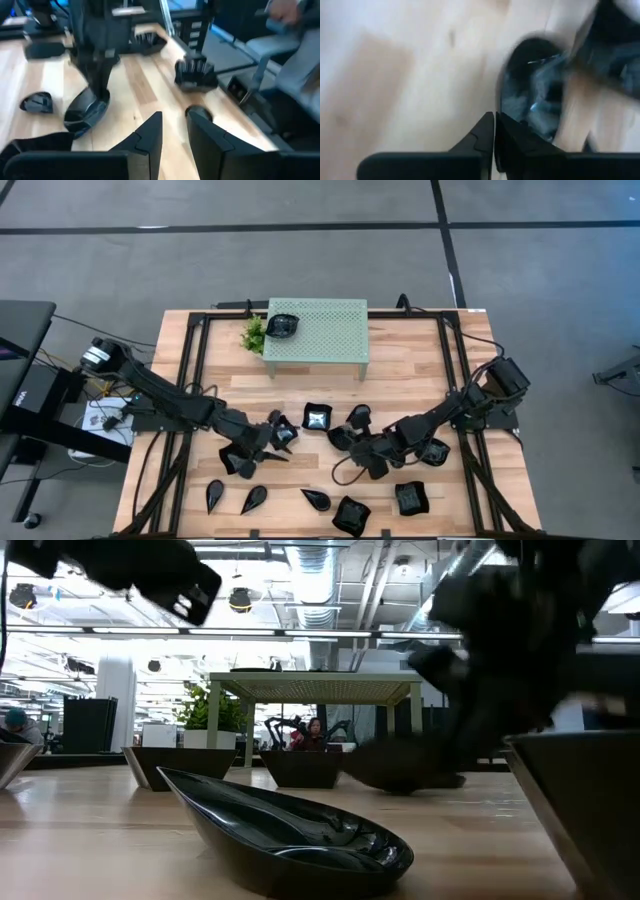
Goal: Pick & Place Mini shaped plates
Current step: Stack the leaf-shaped plate on top of the other leaf-shaped plates on the shelf
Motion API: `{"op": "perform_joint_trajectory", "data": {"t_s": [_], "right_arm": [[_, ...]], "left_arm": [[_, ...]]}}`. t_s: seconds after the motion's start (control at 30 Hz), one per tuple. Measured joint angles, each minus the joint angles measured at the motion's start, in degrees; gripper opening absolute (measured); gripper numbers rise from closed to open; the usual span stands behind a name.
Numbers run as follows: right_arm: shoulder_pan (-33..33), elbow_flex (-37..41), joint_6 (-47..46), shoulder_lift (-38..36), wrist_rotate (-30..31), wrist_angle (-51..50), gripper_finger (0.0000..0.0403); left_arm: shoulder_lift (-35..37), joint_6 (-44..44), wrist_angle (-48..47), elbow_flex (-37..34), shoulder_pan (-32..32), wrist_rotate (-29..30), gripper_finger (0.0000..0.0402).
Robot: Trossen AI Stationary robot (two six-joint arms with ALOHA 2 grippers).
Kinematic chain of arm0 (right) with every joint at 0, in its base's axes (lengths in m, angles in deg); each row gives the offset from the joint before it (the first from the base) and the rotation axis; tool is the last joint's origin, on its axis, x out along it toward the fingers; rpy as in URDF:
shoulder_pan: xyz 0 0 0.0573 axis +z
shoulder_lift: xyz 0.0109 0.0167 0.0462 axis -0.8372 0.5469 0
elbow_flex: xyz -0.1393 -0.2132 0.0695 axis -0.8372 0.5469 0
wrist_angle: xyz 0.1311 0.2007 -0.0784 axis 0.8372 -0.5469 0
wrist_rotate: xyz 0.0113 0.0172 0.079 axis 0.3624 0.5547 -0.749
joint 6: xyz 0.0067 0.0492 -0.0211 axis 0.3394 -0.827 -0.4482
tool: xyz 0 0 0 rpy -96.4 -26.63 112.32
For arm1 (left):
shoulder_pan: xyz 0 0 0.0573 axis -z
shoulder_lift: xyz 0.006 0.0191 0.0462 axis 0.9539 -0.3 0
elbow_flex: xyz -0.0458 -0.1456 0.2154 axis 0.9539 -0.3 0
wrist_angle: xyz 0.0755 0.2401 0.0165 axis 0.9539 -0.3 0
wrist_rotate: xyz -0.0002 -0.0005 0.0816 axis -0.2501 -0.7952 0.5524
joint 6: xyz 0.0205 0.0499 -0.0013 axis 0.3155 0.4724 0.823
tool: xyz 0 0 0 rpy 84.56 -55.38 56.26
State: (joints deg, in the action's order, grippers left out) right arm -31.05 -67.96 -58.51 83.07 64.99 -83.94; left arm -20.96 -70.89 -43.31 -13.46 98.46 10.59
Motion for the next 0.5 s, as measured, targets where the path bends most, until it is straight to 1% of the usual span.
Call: {"op": "perform_joint_trajectory", "data": {"t_s": [0.13,0.23,0.3,0.4,0.5], "right_arm": [[-0.5,-4.1,1.2,-0.2,-1.2,0.3,0.0003],[-1.6,-6.5,1.2,-0.2,-5.3,0.6,0.0009],[-2.1,-7.6,1.2,-0.2,-6.1,0.6,0.0012],[-2.7,-8.8,1.2,-0.3,-6.3,0.9,0.0008],[-3.2,-8.8,1.3,-0.3,-7.8,0.7,0.0003]], "left_arm": [[-7.1,4.1,3.3,2.5,0.0,0.8,0.0092],[-11.7,8.1,4.0,5.3,0.0,1.8,0.0092],[-14.3,8.9,4.3,7.2,-0.5,1.8,0.0092],[-16.6,9.0,4.4,8.8,-1.5,2.0,0.0092],[-17.1,9.0,4.2,8.9,-2.6,2.0,0.0092]]}}
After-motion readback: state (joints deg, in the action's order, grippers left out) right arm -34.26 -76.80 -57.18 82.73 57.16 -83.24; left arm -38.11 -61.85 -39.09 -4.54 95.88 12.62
